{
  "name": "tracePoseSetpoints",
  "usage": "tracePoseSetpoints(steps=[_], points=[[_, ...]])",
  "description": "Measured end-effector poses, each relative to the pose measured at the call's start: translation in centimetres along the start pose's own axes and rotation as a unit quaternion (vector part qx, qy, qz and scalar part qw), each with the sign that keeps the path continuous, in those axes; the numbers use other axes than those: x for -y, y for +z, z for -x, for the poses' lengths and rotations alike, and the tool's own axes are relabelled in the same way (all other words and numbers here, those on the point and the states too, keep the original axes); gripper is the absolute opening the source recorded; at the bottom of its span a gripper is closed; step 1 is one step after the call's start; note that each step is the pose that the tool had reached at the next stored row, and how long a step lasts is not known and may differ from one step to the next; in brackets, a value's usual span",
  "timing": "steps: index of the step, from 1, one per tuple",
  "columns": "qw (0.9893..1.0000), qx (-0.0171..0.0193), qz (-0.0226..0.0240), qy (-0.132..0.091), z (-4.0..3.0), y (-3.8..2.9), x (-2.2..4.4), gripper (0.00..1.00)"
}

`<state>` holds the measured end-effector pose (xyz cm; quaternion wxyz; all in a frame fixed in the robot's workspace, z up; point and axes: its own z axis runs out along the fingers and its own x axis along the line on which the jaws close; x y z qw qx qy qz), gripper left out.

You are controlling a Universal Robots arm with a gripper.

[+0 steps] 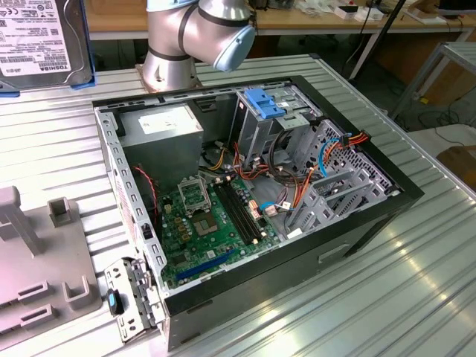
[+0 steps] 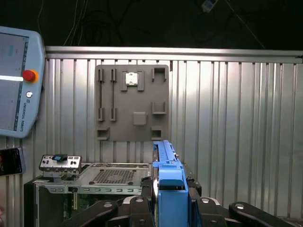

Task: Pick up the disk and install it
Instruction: 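Pick up the disk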

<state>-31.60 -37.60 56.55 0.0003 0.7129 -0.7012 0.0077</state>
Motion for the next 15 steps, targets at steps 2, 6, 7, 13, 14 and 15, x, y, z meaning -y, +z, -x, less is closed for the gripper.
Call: tracePoseSetpoints(steps=[2,6,7,13,14,15], points=[[1.0,0.0,0.0,0.0,-0.01,0.01,0.41,0.37],[1.0,0.0,0.0,0.0,-0.03,0.02,1.99,0.37],[1.0,0.0,0.0,0.0,-0.04,0.03,2.5,0.37],[1.0,0.0,0.0,0.0,-0.07,0.06,4.41,0.37],[1.0,0.0,-0.0001,0.0,-0.08,0.06,4.7,0.37],[1.0,0.0,0.0,0.0,-0.08,0.06,4.89,0.37]])
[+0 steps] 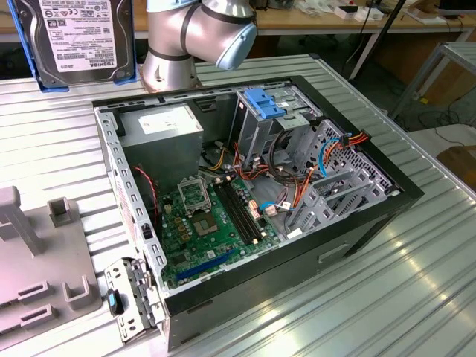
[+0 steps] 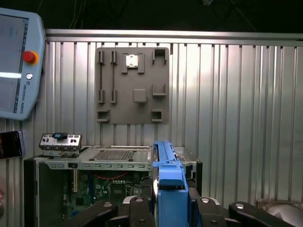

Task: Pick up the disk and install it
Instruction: 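Pick up the disk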

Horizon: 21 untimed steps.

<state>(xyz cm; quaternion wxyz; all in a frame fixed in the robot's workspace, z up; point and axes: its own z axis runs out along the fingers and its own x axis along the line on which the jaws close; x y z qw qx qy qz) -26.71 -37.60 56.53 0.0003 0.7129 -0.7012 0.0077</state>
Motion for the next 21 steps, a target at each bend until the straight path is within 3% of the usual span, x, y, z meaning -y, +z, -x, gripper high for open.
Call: tracePoseSetpoints(steps=[15,21], points=[[1.0,0.0,0.0,0.0,-0.06,0.05,3.2,0.37],[1.0,0.0,0.0,0.0,-0.1,0.08,5.78,0.37]])
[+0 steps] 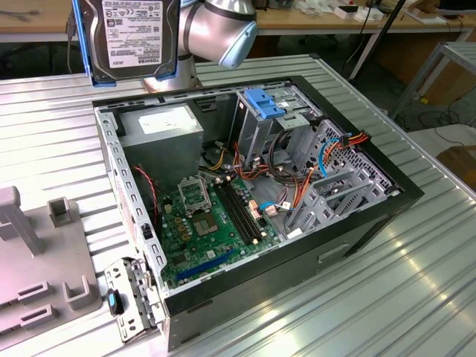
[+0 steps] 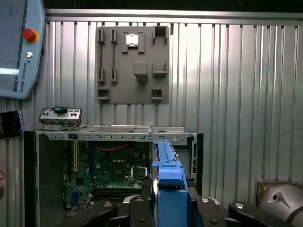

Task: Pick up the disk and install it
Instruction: 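Pick up the disk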

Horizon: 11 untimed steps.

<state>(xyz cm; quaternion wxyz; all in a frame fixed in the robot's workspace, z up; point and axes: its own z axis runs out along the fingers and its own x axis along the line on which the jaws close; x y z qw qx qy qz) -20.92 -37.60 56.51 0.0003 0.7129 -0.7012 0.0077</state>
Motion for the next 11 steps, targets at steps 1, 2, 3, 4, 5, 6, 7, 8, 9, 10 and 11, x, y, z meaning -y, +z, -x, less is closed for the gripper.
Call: tracePoseSetpoints(steps=[1,2,3,4,5,6,7,8,9,10,11], points=[[1.0,0.0,0.0,0.0,0.0,0.0,0.34,0.37],[1.0,0.0,0.0,0.0,-0.01,0.0,0.56,0.37],[1.0,0.0,0.0,0.0,-0.02,0.01,1.07,0.37],[1.0,0.0,0.0,0.0,-0.02,0.02,1.41,0.37],[1.0,0.0,0.0,0.0,-0.03,0.02,1.67,0.37],[1.0,0.0,0.0,0.0,-0.03,0.03,2.14,0.37],[1.0,0.0,0.0,0.0,-0.04,0.03,2.5,0.37],[1.0,0.0,0.0,0.0,-0.05,0.04,3.02,0.37],[1.0,0.0,0.0,0.0,-0.05,0.04,3.36,0.37],[1.0,0.0,0.0,0.0,-0.06,0.05,3.57,0.37],[1.0,0.0,0.0,0.0,-0.06,0.05,3.85,0.37]])
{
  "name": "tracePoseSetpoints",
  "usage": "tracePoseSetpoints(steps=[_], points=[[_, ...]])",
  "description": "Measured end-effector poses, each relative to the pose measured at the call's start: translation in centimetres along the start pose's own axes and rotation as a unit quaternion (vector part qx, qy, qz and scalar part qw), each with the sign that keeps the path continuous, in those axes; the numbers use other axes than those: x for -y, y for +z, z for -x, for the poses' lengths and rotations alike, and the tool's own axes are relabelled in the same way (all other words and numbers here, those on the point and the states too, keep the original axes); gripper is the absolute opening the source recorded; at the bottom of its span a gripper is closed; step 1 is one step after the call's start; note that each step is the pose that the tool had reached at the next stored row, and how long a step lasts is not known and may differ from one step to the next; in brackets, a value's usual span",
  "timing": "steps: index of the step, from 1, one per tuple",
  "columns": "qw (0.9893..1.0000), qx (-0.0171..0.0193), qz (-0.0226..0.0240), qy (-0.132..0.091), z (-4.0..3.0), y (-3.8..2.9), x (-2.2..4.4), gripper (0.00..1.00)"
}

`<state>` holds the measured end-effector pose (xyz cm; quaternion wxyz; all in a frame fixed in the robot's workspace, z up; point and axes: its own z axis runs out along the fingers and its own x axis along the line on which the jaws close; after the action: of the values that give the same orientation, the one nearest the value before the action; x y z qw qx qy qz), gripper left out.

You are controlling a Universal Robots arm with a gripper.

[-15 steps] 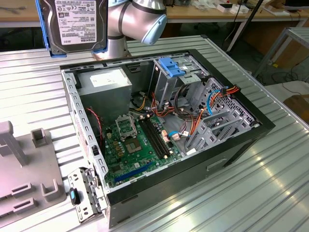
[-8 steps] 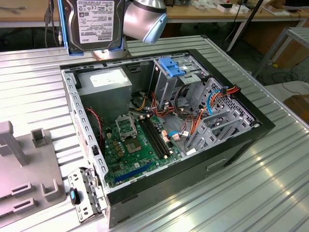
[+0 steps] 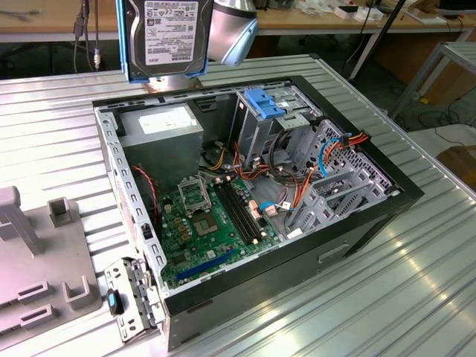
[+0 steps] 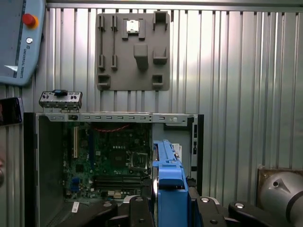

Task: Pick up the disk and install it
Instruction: 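Pick up the disk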

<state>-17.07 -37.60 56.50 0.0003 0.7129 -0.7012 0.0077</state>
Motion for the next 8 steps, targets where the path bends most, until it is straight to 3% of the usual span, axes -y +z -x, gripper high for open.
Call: tracePoseSetpoints(steps=[8], points=[[1.0,0.0,0.0,0.0,-0.04,0.03,2.32,0.37]])
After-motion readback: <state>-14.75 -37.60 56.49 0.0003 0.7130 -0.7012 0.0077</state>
